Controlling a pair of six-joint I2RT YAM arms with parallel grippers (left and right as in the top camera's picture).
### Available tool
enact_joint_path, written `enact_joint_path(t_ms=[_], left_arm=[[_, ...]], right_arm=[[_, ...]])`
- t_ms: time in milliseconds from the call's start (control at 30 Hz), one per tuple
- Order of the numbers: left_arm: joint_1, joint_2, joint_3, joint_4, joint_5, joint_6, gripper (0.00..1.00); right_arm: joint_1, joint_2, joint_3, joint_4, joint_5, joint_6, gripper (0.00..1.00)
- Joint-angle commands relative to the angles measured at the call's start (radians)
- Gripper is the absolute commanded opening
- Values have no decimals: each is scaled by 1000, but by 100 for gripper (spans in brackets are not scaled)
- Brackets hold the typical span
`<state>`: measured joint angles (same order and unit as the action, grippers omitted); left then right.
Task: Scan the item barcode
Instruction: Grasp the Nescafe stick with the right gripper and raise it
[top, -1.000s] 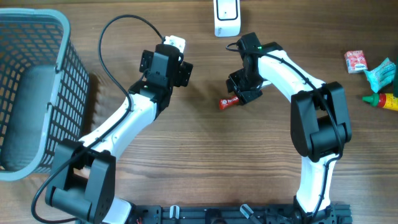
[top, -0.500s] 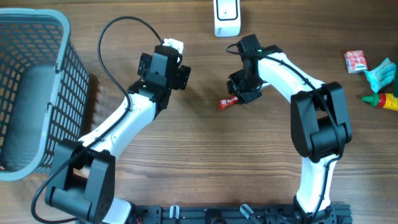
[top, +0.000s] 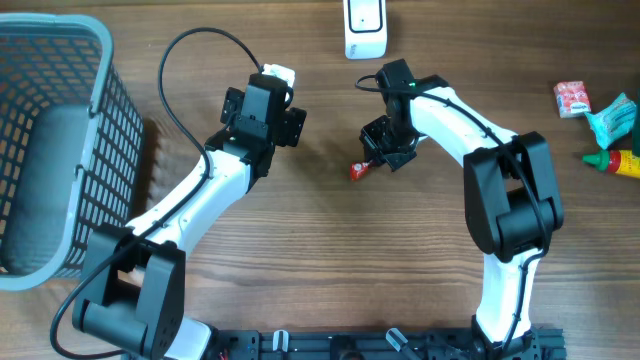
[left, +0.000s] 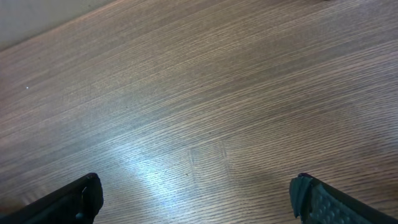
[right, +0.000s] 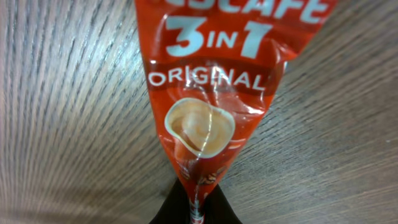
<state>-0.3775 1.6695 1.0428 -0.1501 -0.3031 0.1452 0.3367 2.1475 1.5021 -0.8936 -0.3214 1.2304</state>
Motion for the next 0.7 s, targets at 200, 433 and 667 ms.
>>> enact_joint_path(t_ms=[200, 433, 667], left_arm=[[5, -31, 6, 2, -12, 11, 100], [5, -31, 6, 2, -12, 11, 100], [5, -31, 6, 2, -12, 12, 100]], right_arm=[[-95, -96, -13, 124, -200, -481, 4], [-208, -134, -16, 192, -856, -1230, 4], [-244, -134, -22, 174, -964, -1605, 4]])
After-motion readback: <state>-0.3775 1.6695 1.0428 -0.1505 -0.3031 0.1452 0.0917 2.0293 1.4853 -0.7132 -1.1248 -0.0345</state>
